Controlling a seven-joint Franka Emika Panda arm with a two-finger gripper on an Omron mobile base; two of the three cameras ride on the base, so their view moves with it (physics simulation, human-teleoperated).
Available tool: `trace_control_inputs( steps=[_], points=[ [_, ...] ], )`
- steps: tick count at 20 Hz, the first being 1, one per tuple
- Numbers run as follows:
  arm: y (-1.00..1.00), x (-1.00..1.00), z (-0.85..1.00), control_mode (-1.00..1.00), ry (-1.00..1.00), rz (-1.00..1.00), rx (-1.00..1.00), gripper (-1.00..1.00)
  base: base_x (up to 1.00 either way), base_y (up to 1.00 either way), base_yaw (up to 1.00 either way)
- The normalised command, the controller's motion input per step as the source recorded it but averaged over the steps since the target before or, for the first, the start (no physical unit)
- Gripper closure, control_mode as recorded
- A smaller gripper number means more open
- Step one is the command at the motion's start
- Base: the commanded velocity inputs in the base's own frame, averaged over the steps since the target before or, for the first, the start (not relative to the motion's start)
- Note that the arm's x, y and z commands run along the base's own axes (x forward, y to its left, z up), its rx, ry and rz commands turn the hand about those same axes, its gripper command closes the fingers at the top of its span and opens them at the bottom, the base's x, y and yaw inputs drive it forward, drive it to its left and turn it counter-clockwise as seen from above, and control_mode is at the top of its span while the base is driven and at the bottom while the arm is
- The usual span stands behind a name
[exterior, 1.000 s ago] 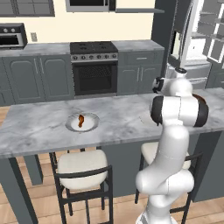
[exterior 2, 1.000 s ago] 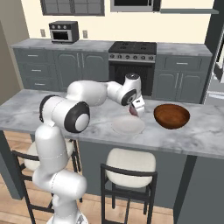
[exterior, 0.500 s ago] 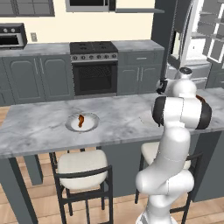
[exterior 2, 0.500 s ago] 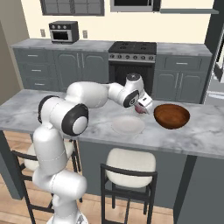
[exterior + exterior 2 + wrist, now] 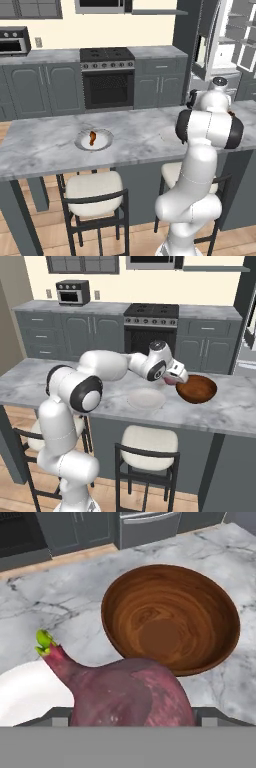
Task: Pick the chicken drumstick and onion from their plates and place them in the bowl. Then put the bowl in the fridge.
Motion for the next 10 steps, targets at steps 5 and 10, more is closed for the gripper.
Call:
trace_control_inputs(
  steps=[5, 10],
  points=[
    [-0.5, -0.03, -0.04, -1.0, 0.1, 0.12, -0.04, 1.0, 0.0, 0.0, 0.0],
    [-0.44, 0.01, -0.05, -1.0, 0.15, 0.11, -0.03, 1.0, 0.0, 0.0, 0.0]
  ],
)
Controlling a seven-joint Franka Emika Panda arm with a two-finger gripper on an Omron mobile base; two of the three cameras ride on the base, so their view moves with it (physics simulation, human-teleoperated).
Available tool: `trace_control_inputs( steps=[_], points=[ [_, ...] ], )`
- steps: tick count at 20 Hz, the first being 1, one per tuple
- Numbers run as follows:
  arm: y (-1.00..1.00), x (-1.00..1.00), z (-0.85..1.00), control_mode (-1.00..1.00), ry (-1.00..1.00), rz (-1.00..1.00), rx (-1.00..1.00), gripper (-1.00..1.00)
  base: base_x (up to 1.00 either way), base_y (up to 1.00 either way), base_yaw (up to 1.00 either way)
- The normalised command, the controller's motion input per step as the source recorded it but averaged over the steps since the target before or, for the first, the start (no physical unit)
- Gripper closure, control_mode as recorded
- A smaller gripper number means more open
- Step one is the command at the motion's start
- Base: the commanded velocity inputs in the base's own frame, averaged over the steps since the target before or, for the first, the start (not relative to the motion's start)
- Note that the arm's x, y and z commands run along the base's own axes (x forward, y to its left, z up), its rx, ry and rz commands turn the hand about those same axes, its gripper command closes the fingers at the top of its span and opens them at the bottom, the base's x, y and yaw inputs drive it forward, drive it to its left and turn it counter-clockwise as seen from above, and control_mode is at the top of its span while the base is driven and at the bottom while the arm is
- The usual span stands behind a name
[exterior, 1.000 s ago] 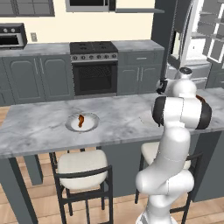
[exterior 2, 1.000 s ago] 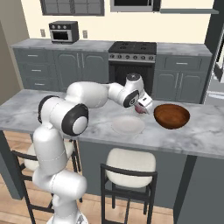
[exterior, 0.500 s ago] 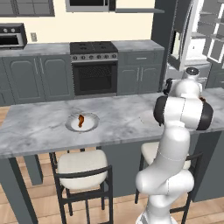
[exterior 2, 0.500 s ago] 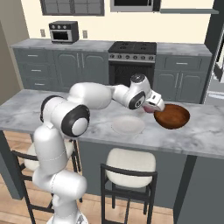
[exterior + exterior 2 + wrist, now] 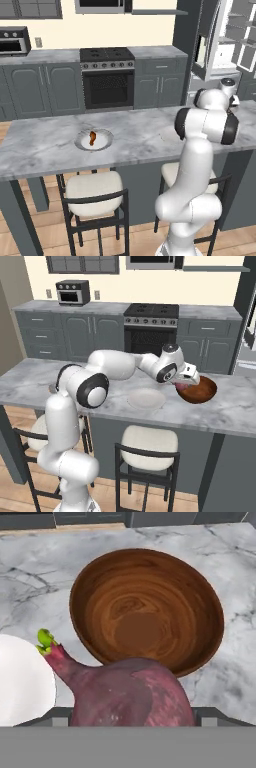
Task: Pick the chicken drumstick and onion from their plates and place them in the bowl. Then put the bowl in the fridge.
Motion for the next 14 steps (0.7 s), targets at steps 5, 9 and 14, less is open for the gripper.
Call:
trace_control_inputs(
  steps=[5, 9, 14],
  points=[
    [-0.32, 0.02, -0.11, -1.0, 0.15, 0.11, 0.0, 1.0, 0.0, 0.0, 0.0],
    [-0.24, 0.05, -0.12, -1.0, 0.08, 0.1, 0.0, 1.0, 0.0, 0.0, 0.0],
    [-0.13, 0.19, -0.1, -1.0, 0.0, 0.02, 0.0, 1.0, 0.0, 0.0, 0.0]
  ],
)
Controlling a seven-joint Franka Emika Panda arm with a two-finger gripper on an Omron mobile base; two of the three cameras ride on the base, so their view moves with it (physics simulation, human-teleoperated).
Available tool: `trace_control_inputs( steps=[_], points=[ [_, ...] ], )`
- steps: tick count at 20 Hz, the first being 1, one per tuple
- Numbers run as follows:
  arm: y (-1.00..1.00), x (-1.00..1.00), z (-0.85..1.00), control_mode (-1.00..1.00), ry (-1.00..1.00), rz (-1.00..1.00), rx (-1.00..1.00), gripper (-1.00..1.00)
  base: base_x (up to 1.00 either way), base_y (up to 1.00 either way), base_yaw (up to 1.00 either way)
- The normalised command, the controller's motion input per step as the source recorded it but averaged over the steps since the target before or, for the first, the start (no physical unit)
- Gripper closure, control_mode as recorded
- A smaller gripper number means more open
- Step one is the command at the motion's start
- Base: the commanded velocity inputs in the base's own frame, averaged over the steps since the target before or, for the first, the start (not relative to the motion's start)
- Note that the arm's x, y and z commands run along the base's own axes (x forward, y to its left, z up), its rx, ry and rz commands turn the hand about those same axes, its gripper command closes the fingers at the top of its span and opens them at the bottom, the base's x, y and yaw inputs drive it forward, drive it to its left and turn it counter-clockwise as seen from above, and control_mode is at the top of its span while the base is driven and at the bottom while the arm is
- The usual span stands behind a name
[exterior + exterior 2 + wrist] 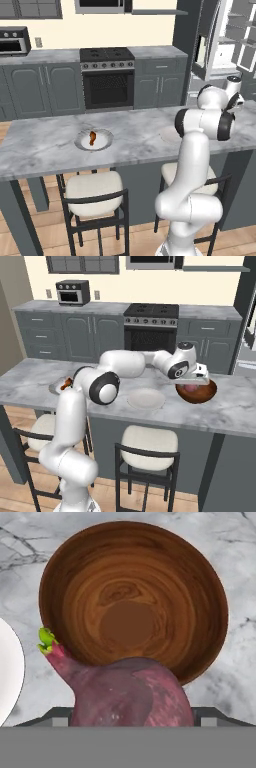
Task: Pick the chicken drumstick and onion from their plates and place them in the bowl. Then put the bowl in the fridge.
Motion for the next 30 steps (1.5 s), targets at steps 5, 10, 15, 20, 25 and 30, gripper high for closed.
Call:
trace_control_inputs(
  steps=[5, 10, 15, 20, 25, 30],
  points=[
    [-0.07, 0.28, -0.14, -1.0, 0.0, 0.0, 0.0, 1.0, 0.0, 0.0, 0.0],
    [-0.01, 0.01, -0.15, -1.0, 0.0, 0.0, 0.0, 1.0, 0.0, 0.0, 0.0],
    [0.0, 0.1, -0.22, -1.0, 0.0, 0.0, -0.01, 1.0, 0.0, 0.0, 0.0],
    [0.0, 0.03, -0.23, -1.0, 0.0, 0.0, 0.0, 1.0, 0.0, 0.0, 0.0],
    [0.0, 0.06, -0.2, -1.0, 0.0, 0.0, -0.01, 1.0, 0.0, 0.0, 0.0],
    [-0.01, 0.17, -0.05, -1.0, 0.0, 0.0, 0.0, 1.0, 0.0, 0.0, 0.0]
  ],
)
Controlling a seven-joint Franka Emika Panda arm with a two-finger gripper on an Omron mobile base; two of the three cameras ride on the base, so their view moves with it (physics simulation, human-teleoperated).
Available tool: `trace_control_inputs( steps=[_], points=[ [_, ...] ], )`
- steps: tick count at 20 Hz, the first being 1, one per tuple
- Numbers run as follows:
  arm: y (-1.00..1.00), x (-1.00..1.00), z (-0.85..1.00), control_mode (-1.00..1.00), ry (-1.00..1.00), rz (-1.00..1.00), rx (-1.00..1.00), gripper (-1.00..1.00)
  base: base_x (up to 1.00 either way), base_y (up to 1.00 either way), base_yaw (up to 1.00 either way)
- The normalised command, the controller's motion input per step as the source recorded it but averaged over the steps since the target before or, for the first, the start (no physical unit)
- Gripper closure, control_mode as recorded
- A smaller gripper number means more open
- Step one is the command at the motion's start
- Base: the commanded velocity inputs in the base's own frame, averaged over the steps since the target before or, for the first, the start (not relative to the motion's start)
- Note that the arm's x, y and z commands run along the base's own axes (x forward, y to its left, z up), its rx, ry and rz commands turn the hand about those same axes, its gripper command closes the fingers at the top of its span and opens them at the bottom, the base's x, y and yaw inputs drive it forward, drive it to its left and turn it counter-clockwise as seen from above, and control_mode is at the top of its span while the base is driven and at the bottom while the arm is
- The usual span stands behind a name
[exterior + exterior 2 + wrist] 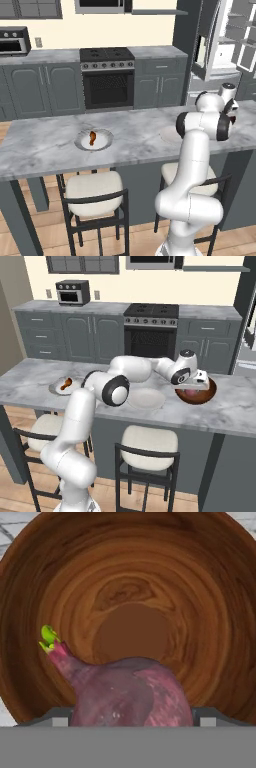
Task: Pick the chicken drumstick and onion from their plates and place them in the bowl. Then put the bowl in the fridge.
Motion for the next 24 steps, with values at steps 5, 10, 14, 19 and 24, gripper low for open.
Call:
trace_control_inputs(
  steps=[5, 10, 14, 19, 24],
  points=[
    [-0.03, 0.17, 0.0, -1.0, 0.0, 0.01, 0.0, -1.0, 0.0, 0.0, 0.0],
    [-0.04, 0.07, 0.0, -1.0, 0.0, 0.0, 0.0, -1.0, 0.0, 0.0, 0.0],
    [-0.01, 0.0, 0.07, -1.0, 0.01, 0.0, 0.0, -1.0, 0.0, 0.0, 0.0],
    [0.01, 0.05, 0.14, -1.0, 0.03, 0.0, 0.0, -1.0, 0.0, 0.0, 0.0],
    [0.01, 0.02, 0.29, -1.0, 0.0, 0.02, -0.01, -1.0, 0.0, 0.0, 0.0]
  ],
)
